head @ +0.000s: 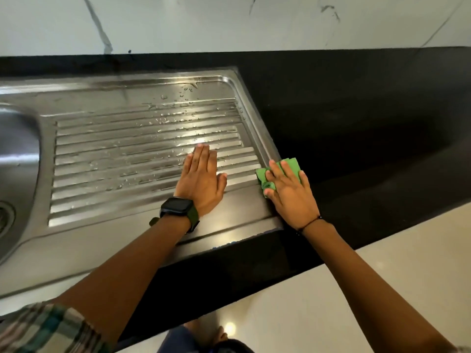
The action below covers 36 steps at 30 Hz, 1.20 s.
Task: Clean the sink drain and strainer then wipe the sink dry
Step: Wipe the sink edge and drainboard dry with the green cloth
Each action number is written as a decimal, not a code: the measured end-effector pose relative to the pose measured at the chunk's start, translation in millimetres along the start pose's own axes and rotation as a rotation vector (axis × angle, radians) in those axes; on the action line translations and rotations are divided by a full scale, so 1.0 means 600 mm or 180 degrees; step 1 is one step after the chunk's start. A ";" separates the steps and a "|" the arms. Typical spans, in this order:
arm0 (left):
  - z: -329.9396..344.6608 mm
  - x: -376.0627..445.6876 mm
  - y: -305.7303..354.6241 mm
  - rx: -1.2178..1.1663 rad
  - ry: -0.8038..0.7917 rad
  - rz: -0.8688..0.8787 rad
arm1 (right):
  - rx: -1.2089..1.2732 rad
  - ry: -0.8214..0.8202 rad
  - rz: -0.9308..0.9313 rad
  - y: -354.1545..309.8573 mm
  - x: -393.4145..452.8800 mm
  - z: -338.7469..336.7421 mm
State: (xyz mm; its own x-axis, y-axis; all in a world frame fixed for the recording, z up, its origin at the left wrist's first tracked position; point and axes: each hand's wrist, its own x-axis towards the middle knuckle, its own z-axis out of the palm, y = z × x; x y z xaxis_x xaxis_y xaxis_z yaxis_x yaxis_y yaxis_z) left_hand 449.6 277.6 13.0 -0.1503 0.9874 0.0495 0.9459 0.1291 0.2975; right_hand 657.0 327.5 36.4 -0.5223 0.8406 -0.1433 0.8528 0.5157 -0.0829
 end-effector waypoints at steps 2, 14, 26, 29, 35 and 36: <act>0.000 0.000 0.000 0.0048 -0.0002 0.0033 | 0.0007 0.0032 -0.0014 0.001 0.024 -0.001; 0.005 0.020 0.018 0.0047 0.0051 -0.0242 | 0.0107 0.0100 -0.0230 -0.003 0.197 -0.021; 0.018 0.062 0.037 -0.0004 0.0247 -0.0876 | 0.0238 -0.0065 -0.0235 -0.038 0.392 -0.062; 0.013 0.064 0.037 -0.0168 0.0286 -0.1066 | 0.0300 -0.0058 -0.0300 -0.031 0.349 -0.052; 0.012 0.066 0.036 -0.0201 0.0244 -0.1143 | 0.0337 -0.0012 -0.0478 -0.002 0.167 -0.030; 0.013 0.067 0.035 -0.0188 0.0256 -0.1135 | 0.0310 -0.0007 -0.0493 0.001 0.134 -0.024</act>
State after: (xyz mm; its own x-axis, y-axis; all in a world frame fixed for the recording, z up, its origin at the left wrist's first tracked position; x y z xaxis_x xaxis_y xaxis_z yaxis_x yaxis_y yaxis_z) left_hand 465.6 320.9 14.1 -0.4919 0.8706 0.0067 0.8121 0.4560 0.3641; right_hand 615.4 397.9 39.0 -0.6475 0.7519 -0.1235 0.7585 0.6204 -0.1994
